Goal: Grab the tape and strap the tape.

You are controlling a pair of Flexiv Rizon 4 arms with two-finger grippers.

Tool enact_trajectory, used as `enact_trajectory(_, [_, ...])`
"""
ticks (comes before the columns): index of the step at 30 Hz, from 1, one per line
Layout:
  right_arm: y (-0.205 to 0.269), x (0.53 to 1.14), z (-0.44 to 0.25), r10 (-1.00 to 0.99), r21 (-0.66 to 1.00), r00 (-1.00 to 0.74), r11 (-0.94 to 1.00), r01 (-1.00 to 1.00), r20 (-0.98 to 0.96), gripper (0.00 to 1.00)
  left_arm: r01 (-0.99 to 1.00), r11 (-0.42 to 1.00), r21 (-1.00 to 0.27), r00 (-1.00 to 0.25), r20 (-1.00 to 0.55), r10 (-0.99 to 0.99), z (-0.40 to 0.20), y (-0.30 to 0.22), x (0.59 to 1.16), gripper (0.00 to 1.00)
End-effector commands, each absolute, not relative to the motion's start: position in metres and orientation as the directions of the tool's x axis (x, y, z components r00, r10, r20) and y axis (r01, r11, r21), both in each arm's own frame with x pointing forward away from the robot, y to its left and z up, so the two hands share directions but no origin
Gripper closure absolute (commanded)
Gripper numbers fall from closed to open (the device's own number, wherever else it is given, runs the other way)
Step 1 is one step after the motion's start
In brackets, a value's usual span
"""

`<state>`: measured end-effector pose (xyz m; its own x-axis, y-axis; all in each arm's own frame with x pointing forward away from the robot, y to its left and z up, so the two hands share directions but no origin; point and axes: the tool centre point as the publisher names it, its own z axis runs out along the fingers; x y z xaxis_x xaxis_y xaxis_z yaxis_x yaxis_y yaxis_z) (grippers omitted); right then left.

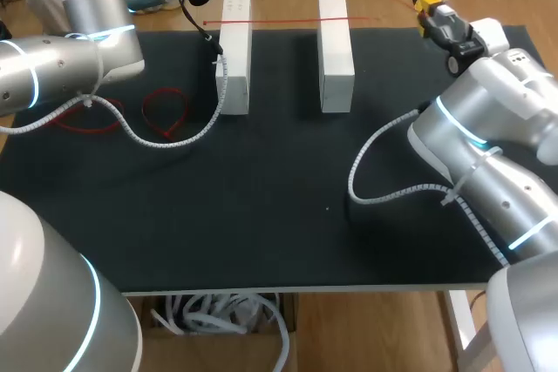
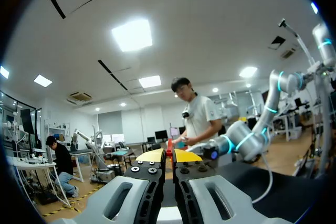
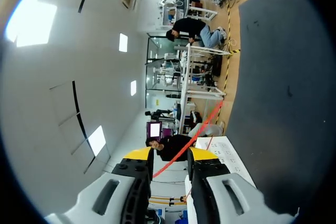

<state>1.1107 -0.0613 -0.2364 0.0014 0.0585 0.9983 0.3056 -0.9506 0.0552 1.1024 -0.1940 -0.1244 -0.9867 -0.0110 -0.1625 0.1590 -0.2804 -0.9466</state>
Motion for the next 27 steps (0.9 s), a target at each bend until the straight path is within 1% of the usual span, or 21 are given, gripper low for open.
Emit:
enact_trajectory(1, [-0.067,1.109,-0.237,0.062,0.058,0.004,-0.952,0.302,0.998,0.74,0.161,-0.279,-0.947,-0.987,-0.163,-0.016,-0.124,-0.194,1.101,1.00])
enact_trajectory(3, [-0.070,1.108,-0.237,0.061,0.057,0.003,-0.955,0.292,0.998,0.73,0.161,-0.279,-0.947,-0.987,-0.163,-0.016,-0.124,-0.194,1.101,1.00])
enact_trajectory(5, [-0.073,1.109,-0.237,0.061,0.058,0.002,-0.956,0.288,0.998,0.75,0.161,-0.279,-0.947,-0.987,-0.163,-0.016,-0.124,-0.194,1.101,1.00])
enact_trajectory(8, [-0.076,1.111,-0.238,0.061,0.060,-0.003,-0.959,0.277,0.998,0.71,0.161,-0.279,-0.947,-0.987,-0.163,-0.016,-0.124,-0.194,1.101,1.00])
enact_trajectory(11, [-0.078,1.112,-0.237,0.060,0.059,-0.004,-0.962,0.266,0.998,0.72,0.161,-0.279,-0.947,-0.987,-0.163,-0.016,-0.124,-0.194,1.101,1.00])
enact_trajectory(14, [-0.079,1.114,-0.237,0.059,0.058,-0.006,-0.964,0.258,0.998,0.69,0.161,-0.279,-0.947,-0.987,-0.163,-0.016,-0.124,-0.194,1.101,1.00])
enact_trajectory(15, [-0.079,1.114,-0.237,0.058,0.058,-0.007,-0.965,0.257,0.998,0.71,0.161,-0.279,-0.947,-0.987,-0.163,-0.016,-0.124,-0.194,1.101,1.00])
enact_trajectory(17, [-0.079,1.114,-0.236,0.058,0.058,-0.008,-0.965,0.255,0.998,0.71,0.161,-0.279,-0.947,-0.987,-0.163,-0.016,-0.124,-0.194,1.101,1.00])
enact_trajectory(19, [-0.079,1.114,-0.236,0.060,0.060,-0.008,-0.966,0.253,0.998,0.66,0.161,-0.279,-0.947,-0.987,-0.163,-0.016,-0.124,-0.194,1.101,1.00])
enact_trajectory(24, [-0.080,1.115,-0.236,0.061,0.062,-0.009,-0.966,0.253,0.998,0.64,0.161,-0.279,-0.947,-0.987,-0.163,-0.016,-0.124,-0.194,1.101,1.00])
enact_trajectory(26, [-0.078,1.115,-0.235,0.061,0.061,-0.011,-0.965,0.254,0.998,0.88,0.161,-0.279,-0.947,-0.987,-0.163,-0.016,-0.124,-0.194,1.101,1.00])
enact_trajectory(27, [-0.078,1.115,-0.235,0.060,0.061,-0.012,-0.965,0.255,0.998,0.89,0.161,-0.279,-0.947,-0.987,-0.163,-0.016,-0.124,-0.194,1.101,1.00])
